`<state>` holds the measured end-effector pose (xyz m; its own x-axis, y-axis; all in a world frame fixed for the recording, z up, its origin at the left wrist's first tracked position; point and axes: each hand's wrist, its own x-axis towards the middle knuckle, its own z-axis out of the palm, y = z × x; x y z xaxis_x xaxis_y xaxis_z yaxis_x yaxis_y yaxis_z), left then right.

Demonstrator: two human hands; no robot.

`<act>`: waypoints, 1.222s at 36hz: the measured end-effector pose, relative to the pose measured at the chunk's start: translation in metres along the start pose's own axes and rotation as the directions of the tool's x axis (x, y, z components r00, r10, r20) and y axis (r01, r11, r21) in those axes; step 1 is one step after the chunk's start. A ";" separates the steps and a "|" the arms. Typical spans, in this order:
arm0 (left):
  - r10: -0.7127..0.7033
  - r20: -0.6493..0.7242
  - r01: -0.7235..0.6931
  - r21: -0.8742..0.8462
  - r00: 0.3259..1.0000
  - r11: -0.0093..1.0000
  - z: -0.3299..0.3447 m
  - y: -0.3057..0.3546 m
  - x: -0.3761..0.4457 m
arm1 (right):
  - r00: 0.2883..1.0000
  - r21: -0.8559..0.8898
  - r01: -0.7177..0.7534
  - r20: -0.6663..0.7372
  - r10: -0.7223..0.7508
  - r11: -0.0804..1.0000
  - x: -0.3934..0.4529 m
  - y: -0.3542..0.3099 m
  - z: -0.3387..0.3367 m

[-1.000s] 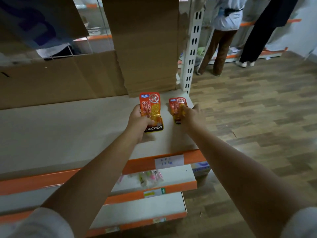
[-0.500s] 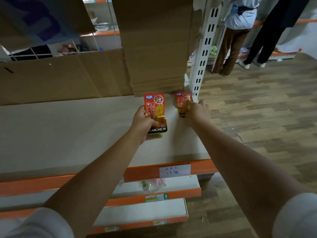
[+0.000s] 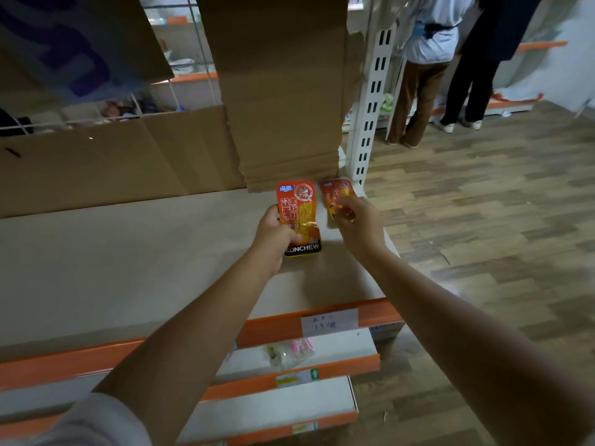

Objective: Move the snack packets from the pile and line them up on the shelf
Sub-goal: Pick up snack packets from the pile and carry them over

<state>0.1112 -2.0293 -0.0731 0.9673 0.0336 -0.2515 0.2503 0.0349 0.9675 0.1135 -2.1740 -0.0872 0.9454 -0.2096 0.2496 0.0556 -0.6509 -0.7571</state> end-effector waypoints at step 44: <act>0.252 0.362 -0.404 0.903 0.898 0.143 0.005 -0.009 -0.012 | 0.974 0.038 -0.210 0.101 0.205 0.977 0.015 0.014 -0.028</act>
<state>0.0980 -2.0347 -0.0786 0.9462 -0.3225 0.0269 -0.3180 -0.9110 0.2627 0.1200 -2.2068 -0.0771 0.9641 -0.2642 0.0271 -0.1318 -0.5646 -0.8148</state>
